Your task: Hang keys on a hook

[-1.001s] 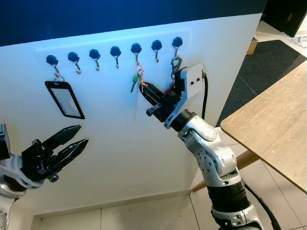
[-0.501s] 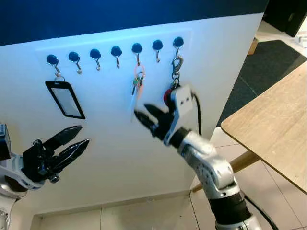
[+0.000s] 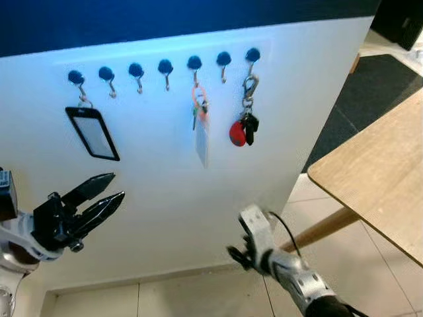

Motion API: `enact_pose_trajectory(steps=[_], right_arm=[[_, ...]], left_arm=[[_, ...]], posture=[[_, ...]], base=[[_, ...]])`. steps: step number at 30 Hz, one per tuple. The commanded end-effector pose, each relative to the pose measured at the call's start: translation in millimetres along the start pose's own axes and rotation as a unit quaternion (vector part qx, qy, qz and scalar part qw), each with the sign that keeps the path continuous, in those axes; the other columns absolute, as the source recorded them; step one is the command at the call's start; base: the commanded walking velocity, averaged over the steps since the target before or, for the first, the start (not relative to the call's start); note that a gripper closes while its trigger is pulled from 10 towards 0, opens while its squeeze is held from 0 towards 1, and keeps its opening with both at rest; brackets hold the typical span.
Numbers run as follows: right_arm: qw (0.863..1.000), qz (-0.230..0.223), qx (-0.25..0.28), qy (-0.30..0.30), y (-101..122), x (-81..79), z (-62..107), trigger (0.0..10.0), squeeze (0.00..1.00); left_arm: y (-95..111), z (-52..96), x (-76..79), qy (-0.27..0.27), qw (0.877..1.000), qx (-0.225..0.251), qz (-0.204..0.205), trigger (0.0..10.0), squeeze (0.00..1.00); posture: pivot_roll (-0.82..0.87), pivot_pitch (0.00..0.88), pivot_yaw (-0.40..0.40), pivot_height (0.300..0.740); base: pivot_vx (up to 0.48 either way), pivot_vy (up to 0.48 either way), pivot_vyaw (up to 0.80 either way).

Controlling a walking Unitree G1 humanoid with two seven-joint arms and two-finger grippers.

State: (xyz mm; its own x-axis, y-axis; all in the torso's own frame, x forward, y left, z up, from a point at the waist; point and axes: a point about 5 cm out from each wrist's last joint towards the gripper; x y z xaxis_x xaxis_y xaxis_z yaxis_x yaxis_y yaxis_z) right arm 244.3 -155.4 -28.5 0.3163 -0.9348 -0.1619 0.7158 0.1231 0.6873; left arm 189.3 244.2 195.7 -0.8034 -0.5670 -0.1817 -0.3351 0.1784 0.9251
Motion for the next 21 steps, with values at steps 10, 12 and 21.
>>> enact_pose_trajectory(steps=[10,12,21], right_arm=[[0.964,-0.067,-0.208,-0.153,-145,36.0,47.3,10.0,0.00],[0.959,-0.068,-0.225,-0.157,-155,35.3,52.1,10.0,0.00],[0.951,-0.050,-0.249,-0.174,-167,40.0,61.6,10.0,0.00]], left_arm=[[4,7.1,-1.1,0.007,1.000,-0.024,-0.011,10.0,0.00],[2,8.7,-1.1,0.010,0.999,-0.030,-0.007,10.0,0.00],[-97,59.0,10.7,0.086,0.955,-0.262,0.107,10.0,0.00]], posture=[[-0.08,0.045,0.042,0.740],[-0.08,0.040,0.044,0.740],[-0.08,0.031,0.061,0.740]], base=[[0.000,0.000,0.00],[0.000,0.000,0.00],[0.000,0.000,0.00]])
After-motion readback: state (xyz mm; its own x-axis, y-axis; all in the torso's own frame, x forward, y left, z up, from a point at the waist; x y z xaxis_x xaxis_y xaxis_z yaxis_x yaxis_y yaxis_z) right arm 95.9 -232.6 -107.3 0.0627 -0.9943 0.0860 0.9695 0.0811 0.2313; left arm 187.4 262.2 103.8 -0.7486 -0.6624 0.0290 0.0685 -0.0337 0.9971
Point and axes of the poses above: a point about 5 cm out from each wrist's last joint towards the gripper, its own z axis pointing back from the gripper into the wrist, its own y axis along the axis of the wrist's last joint, x = y × z, and after that the axes turned 12 degrees about -z, right-handed
